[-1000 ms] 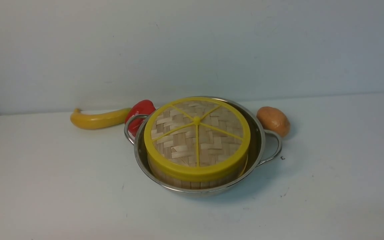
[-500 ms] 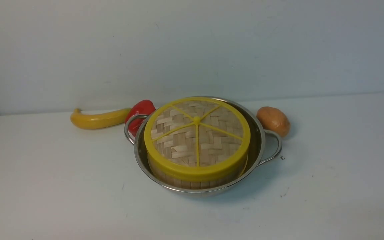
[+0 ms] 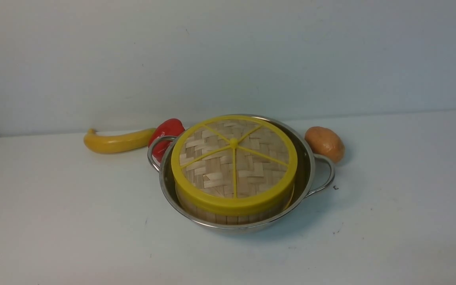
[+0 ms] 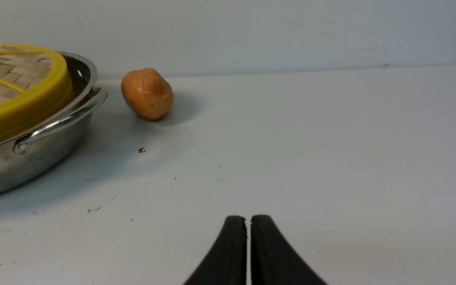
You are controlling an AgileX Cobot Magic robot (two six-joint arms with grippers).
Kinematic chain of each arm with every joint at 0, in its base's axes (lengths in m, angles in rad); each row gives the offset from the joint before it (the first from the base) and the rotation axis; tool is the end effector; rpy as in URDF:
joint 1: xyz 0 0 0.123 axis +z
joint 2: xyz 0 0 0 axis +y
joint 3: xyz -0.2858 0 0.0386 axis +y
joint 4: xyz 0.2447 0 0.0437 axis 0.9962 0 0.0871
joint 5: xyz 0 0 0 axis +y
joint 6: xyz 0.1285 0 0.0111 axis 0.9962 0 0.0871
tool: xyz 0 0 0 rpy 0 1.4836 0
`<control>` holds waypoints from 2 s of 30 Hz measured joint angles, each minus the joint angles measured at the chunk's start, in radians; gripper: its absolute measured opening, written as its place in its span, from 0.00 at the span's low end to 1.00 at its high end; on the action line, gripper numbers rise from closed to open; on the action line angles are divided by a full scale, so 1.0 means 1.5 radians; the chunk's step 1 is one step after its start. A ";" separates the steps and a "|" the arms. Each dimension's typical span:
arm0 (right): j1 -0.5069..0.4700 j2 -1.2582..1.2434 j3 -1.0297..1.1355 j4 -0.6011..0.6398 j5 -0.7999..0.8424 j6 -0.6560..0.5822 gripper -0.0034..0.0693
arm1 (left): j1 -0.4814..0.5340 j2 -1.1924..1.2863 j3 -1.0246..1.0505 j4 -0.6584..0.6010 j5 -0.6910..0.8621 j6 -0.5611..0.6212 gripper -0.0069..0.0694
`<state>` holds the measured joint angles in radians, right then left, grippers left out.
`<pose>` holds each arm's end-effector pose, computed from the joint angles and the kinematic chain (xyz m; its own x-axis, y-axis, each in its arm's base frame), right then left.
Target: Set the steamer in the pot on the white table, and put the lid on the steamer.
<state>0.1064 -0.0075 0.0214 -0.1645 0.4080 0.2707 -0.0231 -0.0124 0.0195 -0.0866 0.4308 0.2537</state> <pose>0.0814 0.0002 0.1579 -0.3251 0.0849 -0.9419 -0.0061 0.9958 0.0919 0.0797 -0.0065 0.1558 -0.3270 0.1816 -0.9274 0.1157 0.9817 0.1514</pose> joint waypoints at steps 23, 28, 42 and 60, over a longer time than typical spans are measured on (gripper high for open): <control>0.000 0.000 0.000 0.000 0.000 -0.001 0.09 | 0.000 0.000 0.000 0.000 0.000 0.000 0.64; 0.000 0.000 0.000 0.000 0.000 -0.001 0.10 | 0.000 0.000 0.000 0.000 0.000 0.000 0.64; 0.000 0.000 0.000 0.000 0.000 -0.004 0.12 | 0.000 0.000 0.000 0.000 0.000 0.000 0.64; 0.000 0.000 0.000 0.001 0.000 -0.004 0.12 | 0.000 0.000 0.003 0.079 -0.020 -0.273 0.64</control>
<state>0.1064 -0.0075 0.0214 -0.1637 0.4080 0.2640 -0.0231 -0.0124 0.0246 0.0313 0.4009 -0.1552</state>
